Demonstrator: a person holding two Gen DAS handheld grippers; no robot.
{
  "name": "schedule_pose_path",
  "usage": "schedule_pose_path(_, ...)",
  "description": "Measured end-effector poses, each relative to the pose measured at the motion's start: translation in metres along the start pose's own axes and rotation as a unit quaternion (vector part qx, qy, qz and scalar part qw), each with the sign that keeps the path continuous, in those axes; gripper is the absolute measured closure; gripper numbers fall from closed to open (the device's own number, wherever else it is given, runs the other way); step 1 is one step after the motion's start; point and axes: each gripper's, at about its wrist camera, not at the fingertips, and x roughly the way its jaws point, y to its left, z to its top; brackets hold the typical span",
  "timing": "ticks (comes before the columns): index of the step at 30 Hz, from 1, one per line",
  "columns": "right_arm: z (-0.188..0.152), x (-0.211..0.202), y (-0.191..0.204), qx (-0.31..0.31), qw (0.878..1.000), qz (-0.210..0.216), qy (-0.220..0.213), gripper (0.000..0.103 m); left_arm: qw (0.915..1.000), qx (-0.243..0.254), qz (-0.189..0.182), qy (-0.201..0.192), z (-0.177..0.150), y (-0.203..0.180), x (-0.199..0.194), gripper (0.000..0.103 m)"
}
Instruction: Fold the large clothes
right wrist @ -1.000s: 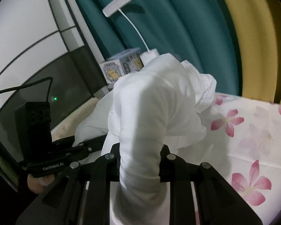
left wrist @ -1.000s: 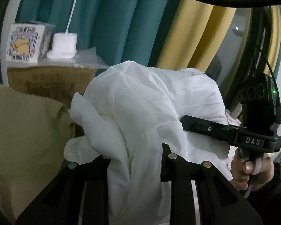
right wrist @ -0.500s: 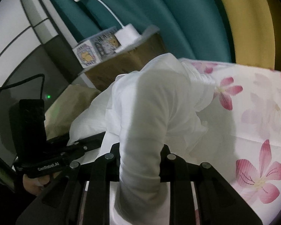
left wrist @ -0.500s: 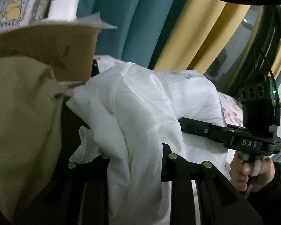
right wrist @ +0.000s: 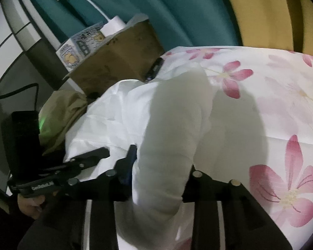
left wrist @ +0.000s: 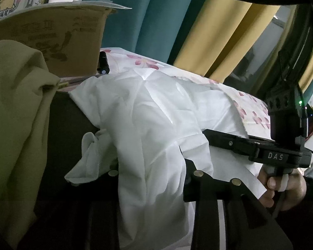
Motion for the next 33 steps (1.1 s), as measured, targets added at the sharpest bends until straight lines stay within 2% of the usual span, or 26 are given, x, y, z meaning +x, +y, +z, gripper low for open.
schedule_pose_path(4,0.0,-0.008,-0.002,-0.005,0.999,-0.035,-0.008,0.053,1.0,-0.003,0.002,-0.009,-0.003,-0.005,-0.01,0.064)
schedule_pose_path(6,0.001,-0.015,-0.001,-0.012,0.998,-0.061,-0.016,0.044,0.9998,0.001,0.01,-0.015,-0.002,-0.008,-0.014,0.06)
schedule_pose_path(9,0.005,-0.023,0.001,-0.024,0.995,-0.094,-0.025,0.038,0.9998,0.0,0.015,-0.013,0.001,-0.009,-0.015,0.058)
schedule_pose_path(17,-0.002,-0.029,0.0,-0.037,0.99,-0.132,-0.026,0.024,0.9994,0.006,0.033,-0.008,-0.002,-0.013,-0.014,0.054)
schedule_pose_path(24,-0.008,-0.045,-0.001,-0.036,0.988,-0.146,-0.035,0.022,0.9978,0.006,0.04,-0.052,0.001,-0.017,-0.037,0.047)
schedule_pose_path(33,-0.018,-0.06,-0.005,-0.032,0.986,-0.159,-0.039,0.022,0.9962,0.023,0.079,-0.028,-0.003,-0.017,-0.029,0.047)
